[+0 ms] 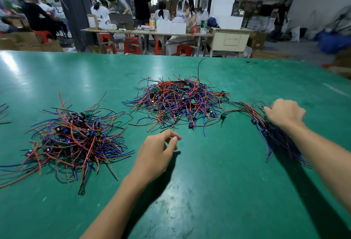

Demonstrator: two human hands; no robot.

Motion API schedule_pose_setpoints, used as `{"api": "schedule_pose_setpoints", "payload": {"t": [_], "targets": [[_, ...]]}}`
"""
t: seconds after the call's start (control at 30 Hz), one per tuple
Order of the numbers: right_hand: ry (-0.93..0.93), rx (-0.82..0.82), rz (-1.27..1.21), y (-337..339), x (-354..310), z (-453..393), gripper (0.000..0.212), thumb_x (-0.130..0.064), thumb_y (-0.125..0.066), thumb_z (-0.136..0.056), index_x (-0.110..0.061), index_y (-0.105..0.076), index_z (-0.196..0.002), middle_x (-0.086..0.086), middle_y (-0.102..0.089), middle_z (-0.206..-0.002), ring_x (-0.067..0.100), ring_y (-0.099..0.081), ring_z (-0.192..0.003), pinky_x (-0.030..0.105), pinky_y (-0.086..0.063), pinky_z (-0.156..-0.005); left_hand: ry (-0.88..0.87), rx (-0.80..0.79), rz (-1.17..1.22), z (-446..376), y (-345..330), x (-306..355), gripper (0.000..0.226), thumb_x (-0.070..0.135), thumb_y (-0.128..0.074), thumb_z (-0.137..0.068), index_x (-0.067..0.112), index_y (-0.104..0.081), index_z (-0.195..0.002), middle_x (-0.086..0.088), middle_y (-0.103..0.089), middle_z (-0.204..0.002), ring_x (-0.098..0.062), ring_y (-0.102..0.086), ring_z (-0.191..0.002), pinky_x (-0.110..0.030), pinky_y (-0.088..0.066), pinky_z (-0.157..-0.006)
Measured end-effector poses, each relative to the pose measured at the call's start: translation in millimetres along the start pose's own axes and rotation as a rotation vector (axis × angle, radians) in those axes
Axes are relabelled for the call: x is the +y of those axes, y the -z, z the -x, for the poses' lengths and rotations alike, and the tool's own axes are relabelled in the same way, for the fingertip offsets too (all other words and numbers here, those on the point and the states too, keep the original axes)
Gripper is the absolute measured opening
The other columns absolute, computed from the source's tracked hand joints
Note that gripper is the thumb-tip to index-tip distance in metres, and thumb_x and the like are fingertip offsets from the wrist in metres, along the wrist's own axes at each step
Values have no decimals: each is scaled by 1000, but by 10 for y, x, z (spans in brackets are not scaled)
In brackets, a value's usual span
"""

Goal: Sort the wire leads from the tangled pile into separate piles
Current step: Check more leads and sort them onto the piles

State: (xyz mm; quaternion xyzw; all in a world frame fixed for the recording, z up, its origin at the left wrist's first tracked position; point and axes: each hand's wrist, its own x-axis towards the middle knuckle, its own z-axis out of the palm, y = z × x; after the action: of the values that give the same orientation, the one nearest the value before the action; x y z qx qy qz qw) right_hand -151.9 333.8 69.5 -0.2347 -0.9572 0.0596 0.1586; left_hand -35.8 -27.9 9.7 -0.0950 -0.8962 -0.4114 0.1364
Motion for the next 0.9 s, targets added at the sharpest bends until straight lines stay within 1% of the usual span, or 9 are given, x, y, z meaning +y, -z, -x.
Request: {"api": "schedule_pose_setpoints", "payload": {"t": [0.07, 0.13, 0.23, 0.3, 0.4, 0.53, 0.63, 0.73, 0.9], "targets": [[106, 85, 74, -111, 14, 25, 35, -30, -61, -95, -2, -70, -114, 26, -59, -120, 41, -52, -118, 44, -46, -91, 1, -3, -21, 4, -9, -17, 15, 30, -54, -100, 33, -69, -97, 17, -69, -75, -9, -64, -62, -33, -55, -70], [340, 172, -18, -203, -108, 94, 33, -17, -63, -91, -12, -68, -124, 20, -58, -121, 39, -54, -110, 44, -48, -88, 2, -2, -43, 7, -17, -26, 15, 32, -54, -100, 33, -69, -97, 18, -69, -76, -8, -64, -62, -34, -56, -71], [650, -64, -7, -335, -468, 311, 55, -15, -59, -94, -32, -48, -146, 8, -46, -139, 29, -61, -102, 38, -51, -81, 4, 3, -63, 12, -20, -21, 15, 33, -54, -99, 33, -69, -98, 17, -69, -77, -8, -64, -65, -35, -56, -73], [594, -115, -22, -510, -614, 476, 45, -24, -56, -99, -31, -49, -143, 6, -48, -138, 27, -59, -108, 38, -49, -85, -2, 14, -69, 23, -21, -10, 15, 32, -55, -99, 33, -70, -97, 16, -69, -78, -9, -63, -65, -35, -55, -72], [429, 44, -213, -681, -653, 748, 21, -31, -58, -99, -22, -64, -117, 8, -62, -113, 30, -56, -105, 39, -44, -87, -4, 48, -72, 29, -9, 5, 15, 30, -56, -99, 31, -71, -96, 17, -69, -78, -8, -62, -65, -34, -54, -72], [469, 92, -493, -642, -547, 981, 10, -27, -67, -95, -26, -68, -105, -1, -69, -104, 24, -62, -94, 36, -48, -80, 28, 89, -56, 19, -24, 52, 15, 31, -56, -98, 33, -71, -96, 15, -70, -78, -8, -60, -67, -32, -52, -71], [569, 75, -864, -491, -557, 1214, 19, -10, -76, -87, -23, -74, -101, -13, -73, -104, 7, -67, -82, 26, -53, -80, 52, 148, 7, 31, -61, 112, 14, 29, -56, -98, 33, -70, -99, 16, -69, -84, -5, -61, -75, -30, -48, -70], [619, 77, -1079, -355, -658, 1449, 28, 1, -75, -85, -19, -76, -105, -14, -74, -109, 6, -70, -89, 16, -53, -82, 57, 181, 81, 27, -65, 145, 16, 30, -56, -99, 33, -69, -107, 17, -66, -98, 1, -57, -90, -22, -41, -73], [581, -181, -1379, -322, -889, 1794, 43, 15, -64, -86, -19, -74, -111, -5, -73, -116, 16, -72, -102, 25, -54, -93, 47, -7, 272, 61, -57, 271, 24, 34, -62, -98, 28, -71, -119, 16, -70, -109, 0, -60, -102, -23, -48, -86]]}}
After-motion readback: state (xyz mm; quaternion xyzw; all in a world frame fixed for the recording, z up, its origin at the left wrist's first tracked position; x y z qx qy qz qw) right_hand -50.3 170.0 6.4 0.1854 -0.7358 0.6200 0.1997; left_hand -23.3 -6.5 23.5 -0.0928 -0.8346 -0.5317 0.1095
